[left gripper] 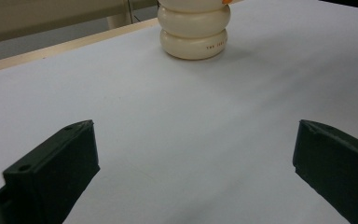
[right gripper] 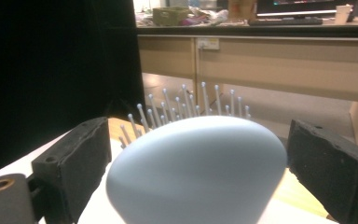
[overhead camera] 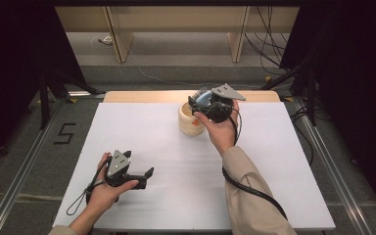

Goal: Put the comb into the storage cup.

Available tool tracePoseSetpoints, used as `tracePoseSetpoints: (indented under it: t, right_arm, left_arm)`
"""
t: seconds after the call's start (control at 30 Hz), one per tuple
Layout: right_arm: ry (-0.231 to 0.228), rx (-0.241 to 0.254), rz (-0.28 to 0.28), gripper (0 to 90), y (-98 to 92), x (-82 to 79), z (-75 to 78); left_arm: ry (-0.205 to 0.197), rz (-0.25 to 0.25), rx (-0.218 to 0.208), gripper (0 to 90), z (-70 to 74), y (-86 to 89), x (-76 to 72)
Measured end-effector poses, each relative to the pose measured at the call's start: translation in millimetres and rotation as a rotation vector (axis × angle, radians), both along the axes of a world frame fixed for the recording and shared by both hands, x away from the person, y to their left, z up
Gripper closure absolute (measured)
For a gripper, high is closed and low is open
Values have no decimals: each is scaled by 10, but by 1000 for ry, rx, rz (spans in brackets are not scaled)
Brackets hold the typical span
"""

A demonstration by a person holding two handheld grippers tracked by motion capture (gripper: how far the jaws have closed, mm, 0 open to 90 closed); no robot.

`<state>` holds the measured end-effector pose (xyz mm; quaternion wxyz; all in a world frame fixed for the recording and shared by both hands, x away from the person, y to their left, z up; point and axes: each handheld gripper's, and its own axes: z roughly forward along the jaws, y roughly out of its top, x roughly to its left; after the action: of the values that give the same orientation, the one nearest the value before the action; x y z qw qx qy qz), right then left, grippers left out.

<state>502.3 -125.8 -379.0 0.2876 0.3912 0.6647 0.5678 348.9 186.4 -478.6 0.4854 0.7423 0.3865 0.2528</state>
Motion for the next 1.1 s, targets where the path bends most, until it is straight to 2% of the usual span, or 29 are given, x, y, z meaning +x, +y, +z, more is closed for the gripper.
tracePoseSetpoints:
  t: [0.33,0.43,1.1]
  right_arm:
    - [6,-14,34,77,-161,-147,42]
    - [11,-32,40,77,-204,-208,43]
    - [42,-65,68,78,-444,-440,-49]
  left_arm:
    - [0,2,1,0,-4,1,4]
    - [-2,4,0,0,-2,3,4]
    - [-6,7,0,0,-2,7,6]
